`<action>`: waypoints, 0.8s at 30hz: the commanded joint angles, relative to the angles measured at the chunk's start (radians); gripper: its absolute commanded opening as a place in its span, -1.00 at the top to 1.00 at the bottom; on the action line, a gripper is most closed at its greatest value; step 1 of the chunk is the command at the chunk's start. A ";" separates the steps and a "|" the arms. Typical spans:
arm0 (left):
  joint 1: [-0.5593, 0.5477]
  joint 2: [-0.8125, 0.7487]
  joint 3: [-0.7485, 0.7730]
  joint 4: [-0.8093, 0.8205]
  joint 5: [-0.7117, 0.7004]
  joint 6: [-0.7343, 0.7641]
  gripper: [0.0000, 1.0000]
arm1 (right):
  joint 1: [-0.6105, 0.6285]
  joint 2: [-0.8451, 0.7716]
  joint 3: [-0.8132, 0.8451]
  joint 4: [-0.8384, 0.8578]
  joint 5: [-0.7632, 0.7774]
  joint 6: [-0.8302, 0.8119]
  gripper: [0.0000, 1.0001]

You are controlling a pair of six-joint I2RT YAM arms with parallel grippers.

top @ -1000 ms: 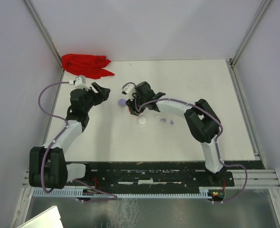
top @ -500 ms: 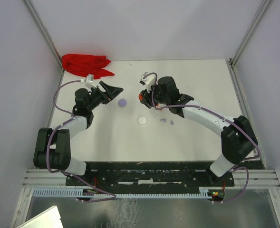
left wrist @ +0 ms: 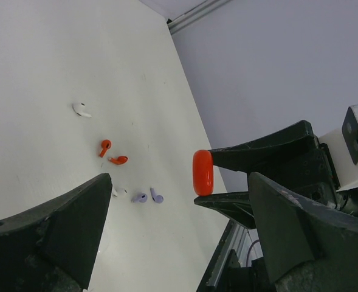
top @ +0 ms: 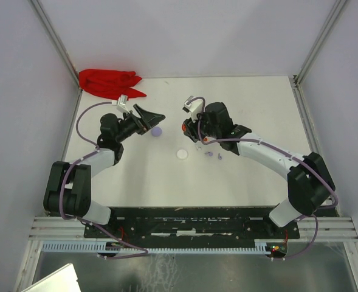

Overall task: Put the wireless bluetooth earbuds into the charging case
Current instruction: Open the charging case.

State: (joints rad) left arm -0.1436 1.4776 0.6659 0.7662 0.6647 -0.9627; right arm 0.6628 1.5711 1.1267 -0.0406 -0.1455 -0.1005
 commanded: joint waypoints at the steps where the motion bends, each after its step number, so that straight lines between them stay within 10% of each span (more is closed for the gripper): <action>1: -0.022 0.002 0.017 0.059 0.030 -0.035 -1.00 | 0.002 -0.057 -0.015 0.054 0.016 0.015 0.68; 24: -0.148 0.158 0.027 0.217 0.097 -0.083 -0.64 | 0.003 -0.065 -0.033 0.053 -0.033 -0.008 0.72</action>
State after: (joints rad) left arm -0.2722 1.6077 0.6647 0.8715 0.7212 -0.9977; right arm 0.6632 1.5475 1.0943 -0.0303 -0.1570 -0.1020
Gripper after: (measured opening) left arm 0.841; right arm 0.543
